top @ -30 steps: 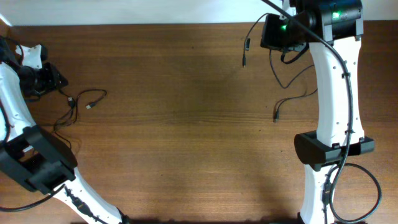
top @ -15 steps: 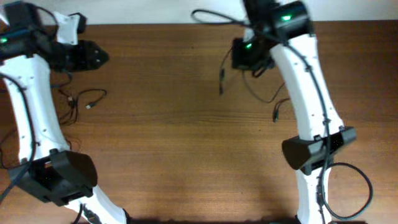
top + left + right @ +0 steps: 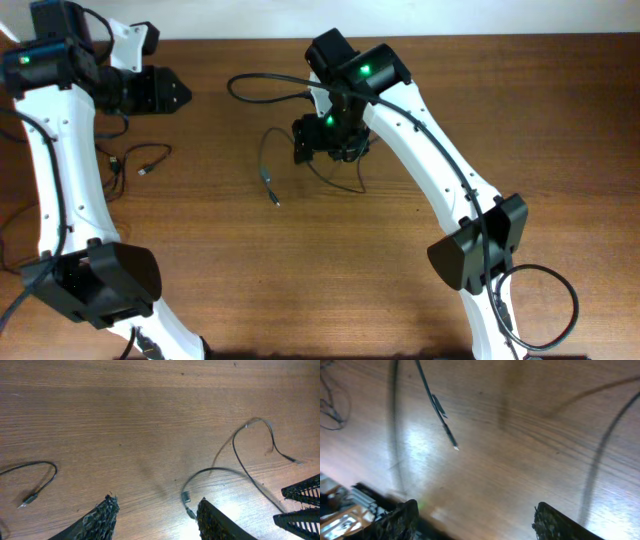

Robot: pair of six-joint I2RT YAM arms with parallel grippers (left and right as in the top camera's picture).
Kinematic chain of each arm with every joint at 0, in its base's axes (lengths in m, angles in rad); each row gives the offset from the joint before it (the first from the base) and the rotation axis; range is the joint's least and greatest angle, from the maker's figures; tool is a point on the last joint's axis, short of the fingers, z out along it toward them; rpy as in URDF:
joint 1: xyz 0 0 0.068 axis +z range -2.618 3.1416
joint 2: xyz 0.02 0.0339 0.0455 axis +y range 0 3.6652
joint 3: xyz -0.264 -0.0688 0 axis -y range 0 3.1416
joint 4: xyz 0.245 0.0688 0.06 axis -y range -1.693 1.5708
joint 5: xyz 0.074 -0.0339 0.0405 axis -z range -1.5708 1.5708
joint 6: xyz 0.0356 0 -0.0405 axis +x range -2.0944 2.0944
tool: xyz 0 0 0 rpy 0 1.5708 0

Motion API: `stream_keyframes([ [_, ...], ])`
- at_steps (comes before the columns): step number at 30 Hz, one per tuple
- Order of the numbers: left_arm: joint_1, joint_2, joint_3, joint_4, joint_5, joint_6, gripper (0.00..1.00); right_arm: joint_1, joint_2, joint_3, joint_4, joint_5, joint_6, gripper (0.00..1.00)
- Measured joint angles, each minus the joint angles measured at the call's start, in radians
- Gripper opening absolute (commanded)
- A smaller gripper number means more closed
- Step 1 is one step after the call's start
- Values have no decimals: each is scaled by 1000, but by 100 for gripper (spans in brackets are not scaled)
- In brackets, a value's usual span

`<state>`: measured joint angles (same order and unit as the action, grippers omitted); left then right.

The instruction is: Untangle cables

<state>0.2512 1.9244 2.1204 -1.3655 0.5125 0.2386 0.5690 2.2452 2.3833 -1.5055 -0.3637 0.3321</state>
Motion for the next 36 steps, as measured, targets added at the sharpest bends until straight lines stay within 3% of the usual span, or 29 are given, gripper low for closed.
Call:
stream_keyframes([
  [9,-101,0,0,16,-1,0,59,-42,0,7,-16,110,-1,79],
  [12,-157,0,0,21,-5,0,58,-150,-7,71,-56,116,0,81],
  [17,-303,0,0,43,-4,0,56,-494,-87,142,-133,138,0,83],
  [18,-344,0,-1,63,-7,0,55,-561,-92,143,-142,140,-2,85],
  [23,-582,20,-48,272,-8,-32,73,-789,-92,143,-168,142,-18,85],
  [25,-669,72,-51,367,-8,-52,75,-859,-92,143,-184,143,-26,85],
  [30,-877,301,-62,609,-89,-130,77,-906,-92,143,-188,142,-69,86],
  [36,-1028,467,-65,684,-215,-181,73,-906,-92,143,-187,142,-97,86],
])
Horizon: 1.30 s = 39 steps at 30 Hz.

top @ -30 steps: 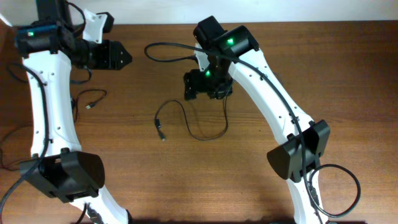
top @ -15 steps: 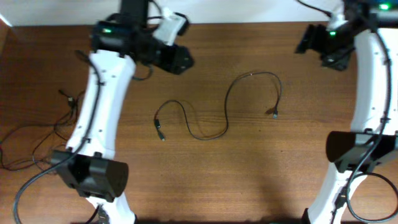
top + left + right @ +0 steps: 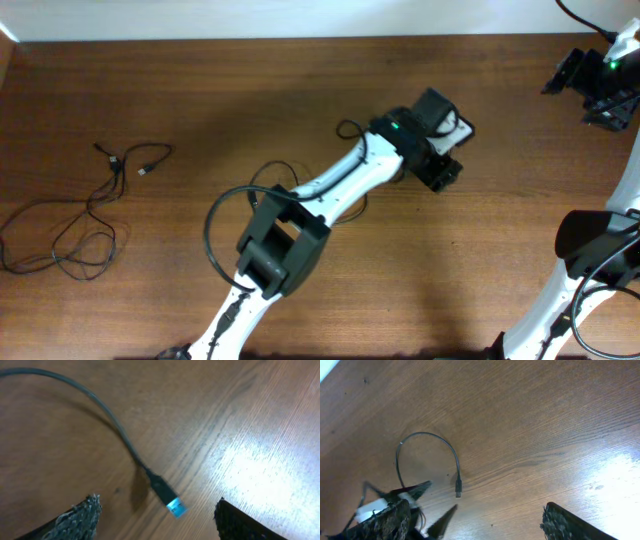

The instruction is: Untangle cables

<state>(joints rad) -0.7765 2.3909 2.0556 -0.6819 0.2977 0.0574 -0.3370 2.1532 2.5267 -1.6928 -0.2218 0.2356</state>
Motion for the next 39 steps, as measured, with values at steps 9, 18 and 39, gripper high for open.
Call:
stream_keyframes([
  [9,-57,100,0,81,-90,-66,67,0,0,0,0,0,-33,86],
  [18,-68,106,1,85,-138,-89,29,0,0,0,0,0,-42,86],
  [39,366,-525,38,-609,-305,-89,43,0,0,0,0,0,-64,91],
])
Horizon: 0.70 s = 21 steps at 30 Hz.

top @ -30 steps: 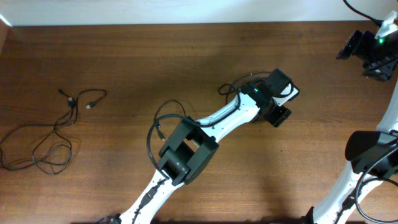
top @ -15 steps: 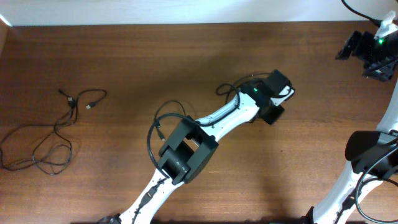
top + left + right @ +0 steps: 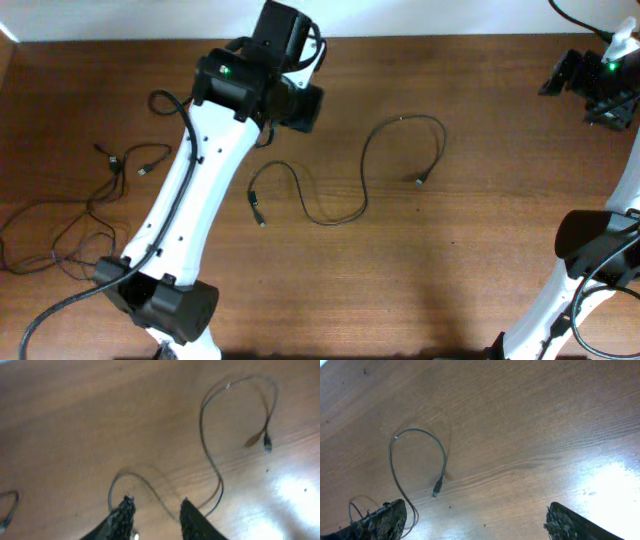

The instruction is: Untangle cables

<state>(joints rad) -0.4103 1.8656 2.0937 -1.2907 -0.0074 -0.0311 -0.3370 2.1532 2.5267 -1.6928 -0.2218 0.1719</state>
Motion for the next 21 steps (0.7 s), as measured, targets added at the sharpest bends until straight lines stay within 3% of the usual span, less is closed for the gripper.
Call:
stream_keyframes([
  [4,-24,30,-48,26,20,-4,49,0,0,0,0,0,0,91],
  [9,-99,142,-68,100,33,-4,48,0,0,0,0,0,0,91],
  [12,-154,219,-69,136,34,-3,69,0,0,0,0,0,0,91],
  [14,-197,259,-70,189,34,-6,75,0,0,0,0,0,0,91],
  [21,-306,371,-76,438,112,-7,73,0,0,0,0,0,0,91],
])
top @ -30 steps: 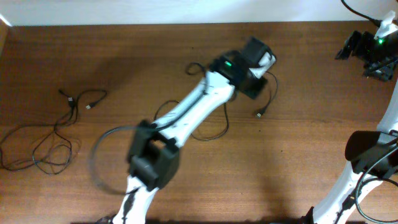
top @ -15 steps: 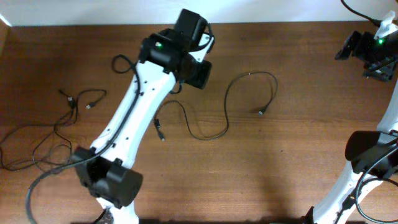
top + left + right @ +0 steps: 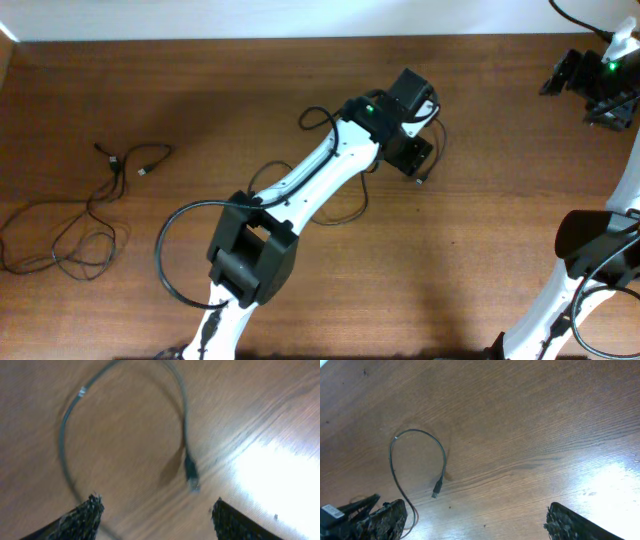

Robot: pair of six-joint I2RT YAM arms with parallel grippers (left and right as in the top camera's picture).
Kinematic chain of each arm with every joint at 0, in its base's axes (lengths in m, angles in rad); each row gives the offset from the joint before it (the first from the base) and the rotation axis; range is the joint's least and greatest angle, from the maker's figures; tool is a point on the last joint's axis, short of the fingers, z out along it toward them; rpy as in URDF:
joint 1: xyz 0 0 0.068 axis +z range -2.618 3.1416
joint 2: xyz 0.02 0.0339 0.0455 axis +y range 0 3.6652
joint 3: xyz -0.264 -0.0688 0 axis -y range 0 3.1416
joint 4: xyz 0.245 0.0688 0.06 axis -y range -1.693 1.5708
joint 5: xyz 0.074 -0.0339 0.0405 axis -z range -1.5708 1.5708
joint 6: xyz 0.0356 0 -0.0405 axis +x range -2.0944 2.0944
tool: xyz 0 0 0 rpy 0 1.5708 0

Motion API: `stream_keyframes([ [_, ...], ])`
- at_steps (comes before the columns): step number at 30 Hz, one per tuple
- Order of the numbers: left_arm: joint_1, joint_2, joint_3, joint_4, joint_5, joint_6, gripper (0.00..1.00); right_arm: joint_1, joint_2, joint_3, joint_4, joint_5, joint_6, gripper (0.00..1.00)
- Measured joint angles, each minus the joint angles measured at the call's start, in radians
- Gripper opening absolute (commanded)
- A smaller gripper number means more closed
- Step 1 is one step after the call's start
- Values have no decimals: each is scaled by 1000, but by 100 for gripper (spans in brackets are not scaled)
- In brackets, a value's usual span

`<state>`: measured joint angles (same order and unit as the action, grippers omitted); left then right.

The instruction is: Untangle cables

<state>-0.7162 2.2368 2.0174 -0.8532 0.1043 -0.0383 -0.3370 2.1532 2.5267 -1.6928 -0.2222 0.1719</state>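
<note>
A thin dark cable (image 3: pixel 438 128) lies apart on the wood at centre right, its loop (image 3: pixel 75 415) and plug (image 3: pixel 191 476) below my left gripper (image 3: pixel 156 504), which is open and holds nothing. In the overhead view the left gripper (image 3: pixel 412 157) hovers right over that plug end (image 3: pixel 420 180). The rest of this cable (image 3: pixel 345 212) runs left under the arm. A tangled bundle of cables (image 3: pixel 75 225) lies at the far left. My right gripper (image 3: pixel 477 506) is open and high at the back right corner (image 3: pixel 578 75), looking down on the loop (image 3: pixel 417 440) and plug (image 3: pixel 436 491).
The table's back edge meets a white wall (image 3: pixel 200 18). The left arm's links (image 3: pixel 300 190) stretch across the middle of the table. The right arm's base (image 3: pixel 590 250) stands at the front right.
My left gripper was at the back, left of centre, with its fingers closer together. Now it is over the cable's right plug end with its fingers wide apart. The right arm has not moved.
At first my right gripper hung over a cable in the middle and the left one was at the far left back. Then the right sat in the back right corner and the left over a plug. The cable lay spread out; the left gripper went back-left, now right again.
</note>
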Motion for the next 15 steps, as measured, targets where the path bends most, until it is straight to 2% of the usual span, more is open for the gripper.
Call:
stream_keyframes([
  [2,-24,40,0,61,13,-1,87,0,0,0,0,0,0,91],
  [4,-37,68,0,90,17,-3,88,0,0,0,0,0,0,91],
  [11,-67,143,-1,147,20,-3,68,0,0,0,0,0,0,91],
  [15,-69,205,-2,147,20,-4,62,0,0,0,0,0,0,91],
])
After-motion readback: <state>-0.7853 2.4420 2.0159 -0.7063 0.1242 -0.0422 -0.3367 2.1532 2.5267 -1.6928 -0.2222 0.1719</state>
